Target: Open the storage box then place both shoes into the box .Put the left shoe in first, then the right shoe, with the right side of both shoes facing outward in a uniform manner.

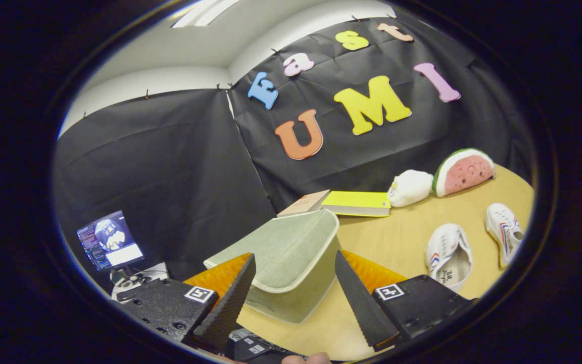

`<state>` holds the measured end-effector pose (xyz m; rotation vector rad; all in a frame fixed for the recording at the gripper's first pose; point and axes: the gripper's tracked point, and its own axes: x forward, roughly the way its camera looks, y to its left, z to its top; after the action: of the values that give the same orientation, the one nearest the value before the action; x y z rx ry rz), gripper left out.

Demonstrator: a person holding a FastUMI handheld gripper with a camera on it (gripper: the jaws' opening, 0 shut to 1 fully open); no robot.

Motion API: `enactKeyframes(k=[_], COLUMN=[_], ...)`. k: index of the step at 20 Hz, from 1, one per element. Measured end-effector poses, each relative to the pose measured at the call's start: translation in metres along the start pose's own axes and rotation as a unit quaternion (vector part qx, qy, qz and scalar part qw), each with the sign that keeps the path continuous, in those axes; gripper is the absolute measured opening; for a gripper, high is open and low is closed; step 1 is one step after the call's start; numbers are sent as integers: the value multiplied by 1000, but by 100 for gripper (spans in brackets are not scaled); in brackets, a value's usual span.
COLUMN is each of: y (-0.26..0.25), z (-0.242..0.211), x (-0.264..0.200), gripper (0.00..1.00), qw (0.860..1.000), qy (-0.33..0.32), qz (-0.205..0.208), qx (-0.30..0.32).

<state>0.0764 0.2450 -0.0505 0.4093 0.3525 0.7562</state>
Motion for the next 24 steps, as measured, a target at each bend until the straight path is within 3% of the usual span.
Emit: enactKeyframes(k=[6,11,17,18,24], y=[-5,-14,-7,-6,-19], z=[-4,-11,-8,-7,15], x=[42,64,81,81,62], gripper=[100,99,98,88,30], qw=[983,949,912,911,933], qy=[79,124,148,149,122], qz=[94,148,200,204,161], qx=[135,249,326,328,298])
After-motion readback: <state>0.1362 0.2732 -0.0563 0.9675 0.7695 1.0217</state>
